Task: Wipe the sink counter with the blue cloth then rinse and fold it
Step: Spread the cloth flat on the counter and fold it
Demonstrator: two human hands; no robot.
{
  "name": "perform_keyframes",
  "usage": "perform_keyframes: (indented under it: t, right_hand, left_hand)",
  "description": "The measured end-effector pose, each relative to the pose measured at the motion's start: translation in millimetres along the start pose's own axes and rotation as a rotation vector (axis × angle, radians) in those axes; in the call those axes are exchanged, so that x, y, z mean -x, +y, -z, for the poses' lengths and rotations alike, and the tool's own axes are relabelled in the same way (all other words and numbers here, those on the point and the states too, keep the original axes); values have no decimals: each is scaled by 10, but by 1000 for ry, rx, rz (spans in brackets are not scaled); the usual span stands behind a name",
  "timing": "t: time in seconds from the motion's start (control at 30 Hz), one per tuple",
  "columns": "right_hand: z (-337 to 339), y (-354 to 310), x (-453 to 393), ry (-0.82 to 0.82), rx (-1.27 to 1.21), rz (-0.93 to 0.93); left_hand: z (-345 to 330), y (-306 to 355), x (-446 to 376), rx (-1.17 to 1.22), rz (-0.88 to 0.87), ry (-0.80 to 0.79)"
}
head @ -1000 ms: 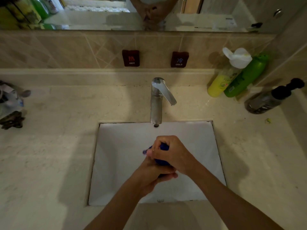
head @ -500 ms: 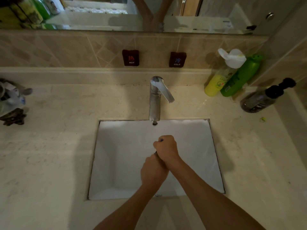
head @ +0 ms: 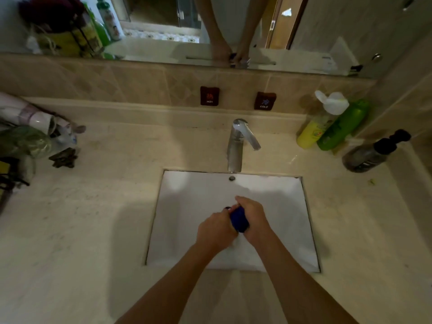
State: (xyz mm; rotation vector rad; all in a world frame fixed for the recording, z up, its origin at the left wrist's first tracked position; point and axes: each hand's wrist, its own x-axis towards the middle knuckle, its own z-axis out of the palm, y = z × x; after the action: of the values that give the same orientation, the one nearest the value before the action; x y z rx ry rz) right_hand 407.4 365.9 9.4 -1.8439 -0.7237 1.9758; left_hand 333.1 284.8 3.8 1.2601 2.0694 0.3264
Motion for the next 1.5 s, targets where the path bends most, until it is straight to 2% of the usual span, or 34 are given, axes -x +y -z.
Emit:
perform_keyframes:
  t: [0.07,0.1,0.2,0.3,0.37,0.47,0.57,0.67,0.8,1.0,1.13,1.23,1.37,1.43,1.5]
  right_hand:
    - [66,-17,166,-115,-153,61]
    - [114,-11,237,-151,-172,105]
    - [254,-49,466,-207,61,290]
    - [316,-53,713,-351,273,336]
    - [281,-64,844,-346,370,388]
    - [236,-173,989,-282,315,491]
    - [261,-326,1175,-391,221,591]
    - [208,-440,1392,-522,305,701]
    - [-16,-551,1698,-669,439,820]
    - [-364,-824,2043,-748,528,1035]
    - [-712,-892,2148,-653,685,1157]
    - [-1045,-827,2243,-559,842,1166]
    - [-1527,-651,2366,-481,827,1190]
    - [-1805,-513,2401,-380,806,1231]
    - [-2052,-348,2423,-201,789,1261]
  left_hand:
    - [160,-45,34,291,12,-87]
    - [237,-69,65,349,-7,-112]
    - [386,-174,208,457,-46,-86]
    - [493,-181,427,633,-48,-64]
    - [576,-107,586,745,-37,-40]
    - [655,-102,790,870,-28,9]
    - [750,-201,1033,951,-22,-5]
    - [847,-166,1206,994,-73,-14]
    - [1164,49,1387,996,-127,175]
    - [1720,-93,1554,1063,-291,420]
    - [2103,-344,1600,1101,-298,516]
    - [2385,-612,1649,1061,-319,525]
    - [2729,-1031,1679,1040,-333,474]
    - [2860,-1213,1675,1045,-327,466]
    - [2965,-1369,1668,1065,-323,438]
